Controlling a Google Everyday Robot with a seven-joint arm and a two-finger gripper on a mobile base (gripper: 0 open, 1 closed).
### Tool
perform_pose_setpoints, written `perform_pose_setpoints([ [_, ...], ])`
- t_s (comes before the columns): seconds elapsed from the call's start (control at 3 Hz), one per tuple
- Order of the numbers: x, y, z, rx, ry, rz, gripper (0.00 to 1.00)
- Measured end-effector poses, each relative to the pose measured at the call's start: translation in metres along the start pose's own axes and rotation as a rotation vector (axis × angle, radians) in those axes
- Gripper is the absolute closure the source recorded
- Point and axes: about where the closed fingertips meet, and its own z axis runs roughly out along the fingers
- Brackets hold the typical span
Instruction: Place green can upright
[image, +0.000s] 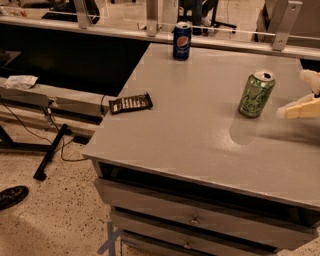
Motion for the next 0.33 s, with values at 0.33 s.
perform_pose_setpoints([
  [0.33,0.0000,0.0000,0.0000,0.000,0.000,0.000,0.00],
])
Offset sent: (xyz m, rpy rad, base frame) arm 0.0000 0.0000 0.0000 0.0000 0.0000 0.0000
